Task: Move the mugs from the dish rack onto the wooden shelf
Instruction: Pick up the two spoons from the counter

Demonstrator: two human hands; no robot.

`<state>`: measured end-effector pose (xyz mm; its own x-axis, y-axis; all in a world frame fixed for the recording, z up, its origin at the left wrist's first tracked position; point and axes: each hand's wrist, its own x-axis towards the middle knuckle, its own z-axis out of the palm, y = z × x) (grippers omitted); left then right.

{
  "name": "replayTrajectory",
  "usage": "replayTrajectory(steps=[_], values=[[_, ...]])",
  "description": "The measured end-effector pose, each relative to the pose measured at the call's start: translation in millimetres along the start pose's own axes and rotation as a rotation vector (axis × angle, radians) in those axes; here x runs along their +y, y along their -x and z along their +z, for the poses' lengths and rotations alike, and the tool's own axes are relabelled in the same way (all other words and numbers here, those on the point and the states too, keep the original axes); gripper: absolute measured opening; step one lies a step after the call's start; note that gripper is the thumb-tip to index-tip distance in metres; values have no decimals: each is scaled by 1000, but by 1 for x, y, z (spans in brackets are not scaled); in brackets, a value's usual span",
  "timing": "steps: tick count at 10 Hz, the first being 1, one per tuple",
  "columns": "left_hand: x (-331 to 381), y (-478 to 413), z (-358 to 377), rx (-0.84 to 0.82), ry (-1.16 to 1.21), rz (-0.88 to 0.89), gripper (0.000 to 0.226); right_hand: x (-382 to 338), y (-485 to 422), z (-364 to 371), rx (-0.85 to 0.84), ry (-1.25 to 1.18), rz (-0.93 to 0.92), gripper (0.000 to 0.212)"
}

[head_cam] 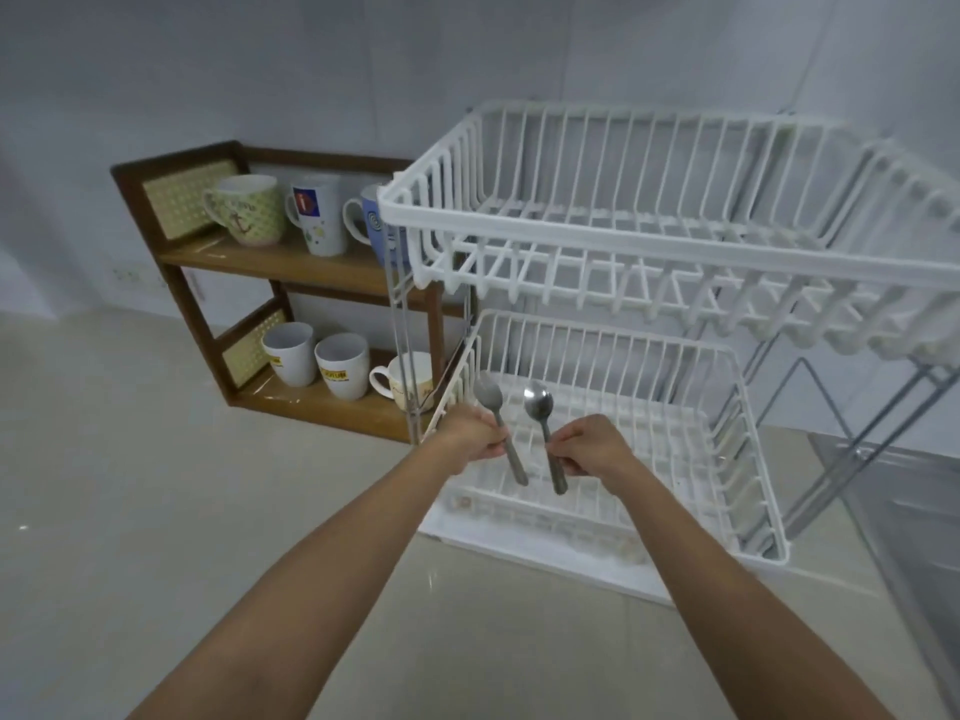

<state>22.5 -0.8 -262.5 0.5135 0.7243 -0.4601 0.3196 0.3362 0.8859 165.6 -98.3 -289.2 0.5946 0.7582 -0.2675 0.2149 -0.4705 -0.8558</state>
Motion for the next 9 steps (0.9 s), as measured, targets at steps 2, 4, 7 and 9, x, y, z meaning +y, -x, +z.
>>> replayTrajectory(steps=[2, 4, 7, 9], values=[[-19, -39, 15, 93, -126, -82, 6, 15, -26, 7, -5, 139, 1, 19], [-30, -48, 13, 91, -251, -57, 29, 27, -28, 12, 2, 238, -50, 17], [-26, -37, 13, 107, -459, 4, 22, 22, -20, 14, 42, 207, -57, 8], [-22, -3, 2, 166, -743, 423, 11, 12, 18, 24, 182, 256, -144, 14]])
